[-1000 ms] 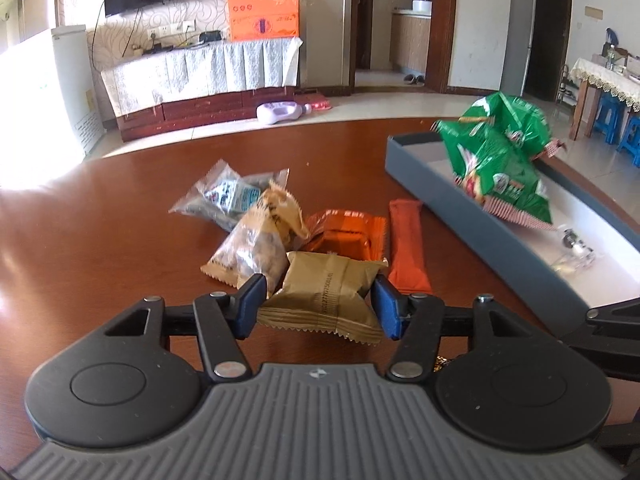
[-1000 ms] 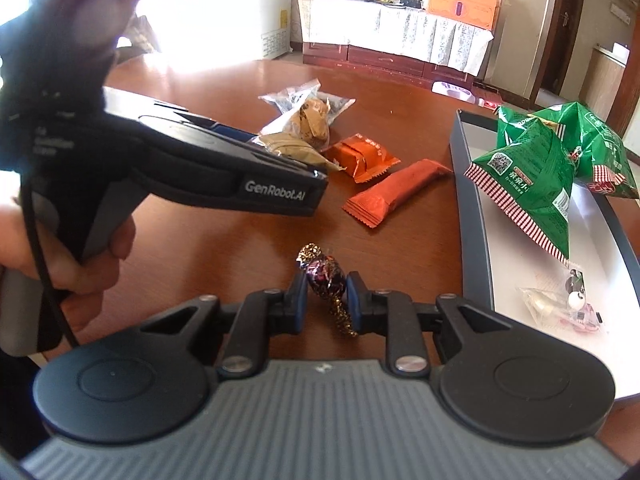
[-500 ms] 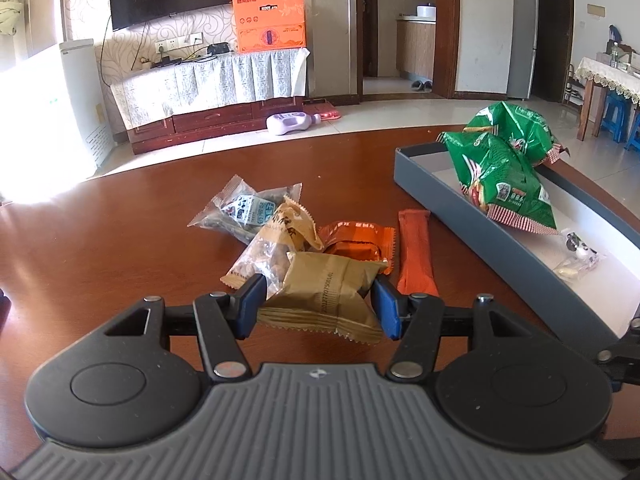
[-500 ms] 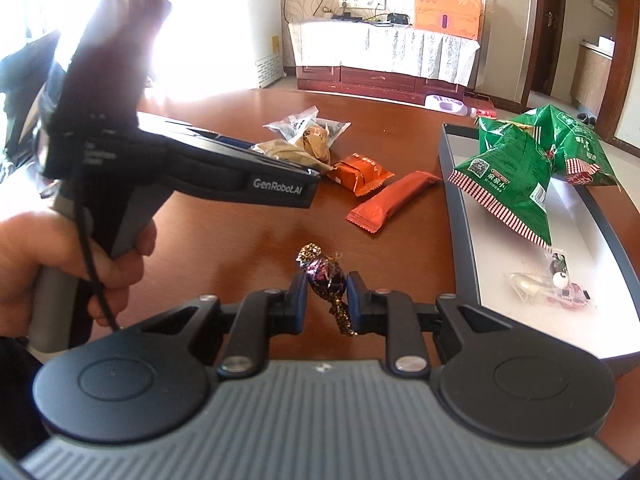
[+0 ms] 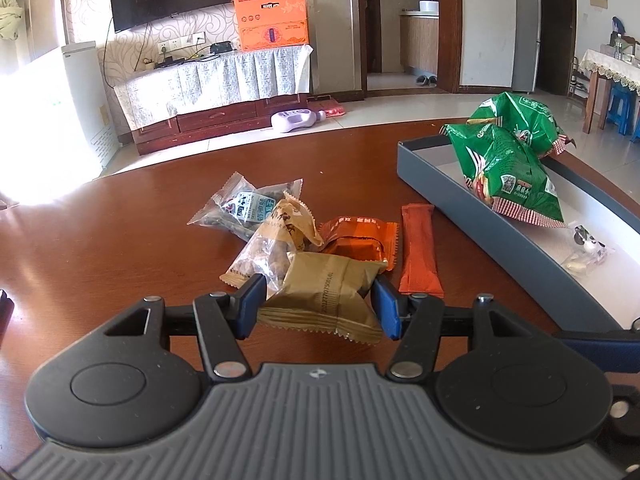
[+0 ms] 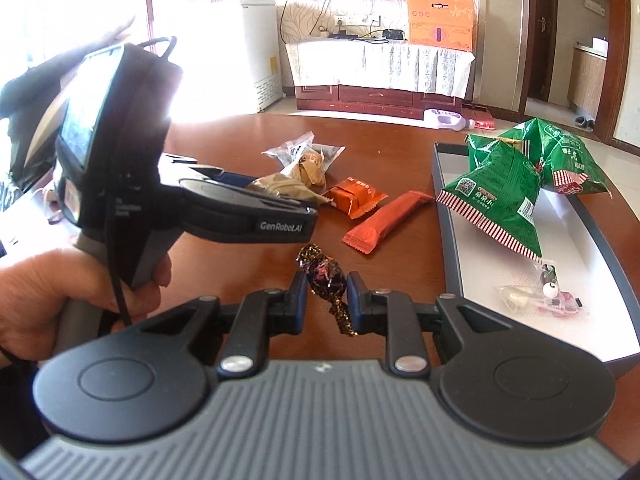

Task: Organize snacks
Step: 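Grasp the foil-wrapped chocolate with the right gripper while the left gripper grasps the tan pastry packet, then lift the chocolate with the right gripper while the left gripper lifts the tan packet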

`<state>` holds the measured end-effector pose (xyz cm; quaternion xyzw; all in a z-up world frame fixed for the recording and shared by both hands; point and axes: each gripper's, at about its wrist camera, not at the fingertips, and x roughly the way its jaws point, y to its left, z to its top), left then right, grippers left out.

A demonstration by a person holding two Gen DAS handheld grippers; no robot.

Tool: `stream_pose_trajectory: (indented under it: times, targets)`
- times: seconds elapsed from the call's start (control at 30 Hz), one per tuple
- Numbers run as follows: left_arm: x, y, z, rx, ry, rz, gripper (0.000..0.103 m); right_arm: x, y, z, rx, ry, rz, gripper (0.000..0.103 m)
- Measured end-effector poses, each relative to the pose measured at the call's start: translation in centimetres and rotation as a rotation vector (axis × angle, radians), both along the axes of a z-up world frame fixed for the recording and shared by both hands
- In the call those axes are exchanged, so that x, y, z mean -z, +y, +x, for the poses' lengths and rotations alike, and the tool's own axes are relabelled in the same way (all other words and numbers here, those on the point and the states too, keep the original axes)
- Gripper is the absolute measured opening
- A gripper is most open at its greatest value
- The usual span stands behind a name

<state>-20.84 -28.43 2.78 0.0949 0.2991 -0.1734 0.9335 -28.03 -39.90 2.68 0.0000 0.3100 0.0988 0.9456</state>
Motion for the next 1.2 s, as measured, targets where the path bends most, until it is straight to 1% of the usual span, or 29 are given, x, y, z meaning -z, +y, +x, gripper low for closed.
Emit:
stream_pose_trajectory:
  times: [0.23,0.53,0.63,0.73,0.8,0.83,0.9,1.0,1.07,1.2]
  targets:
    - [-0.1,-0.4,0.0,-0.013,-0.009,0.000,0.063,-0.4,-0.3,-0.2,0.005,-0.019,0.006,0.024]
    - [-0.3,-1.4,-0.5,0.003,-0.028,0.013,0.064,-0.8,-1.2,-0.3,0.028,-0.049,0.010,0.024]
    - [-0.2,-1.4,-0.3,-0.003,-0.020,0.022,0.064,-0.3,-1.0,0.1,0.022,-0.015,-0.018,0.024]
    - [-0.1,-1.0,-0.1,-0.014,-0.010,0.019,0.064,0.7,-0.6,0.3,-0.028,0.055,-0.024,0.025]
    - [-0.1,-0.7,0.0,-0.019,-0.005,0.012,0.064,1.5,0.1,0.5,-0.050,0.087,-0.068,0.026]
    - [-0.1,-0.6,0.1,-0.018,-0.002,0.009,0.064,1.7,0.3,0.6,-0.044,0.093,-0.097,0.030]
    - [-0.2,-0.5,0.1,-0.017,-0.001,0.005,0.064,2.1,0.5,0.8,-0.029,0.102,-0.132,0.031]
    - [-0.2,-0.4,0.1,-0.012,0.000,0.002,0.064,2.5,0.1,1.1,-0.011,0.117,-0.138,0.035]
    - [-0.2,-0.3,0.0,-0.012,0.004,-0.005,0.064,2.6,-0.3,1.0,0.007,0.118,-0.148,0.035]
    - [-0.3,-0.3,0.1,-0.009,0.007,-0.012,0.064,2.9,-1.4,1.0,0.032,0.155,-0.131,0.035]
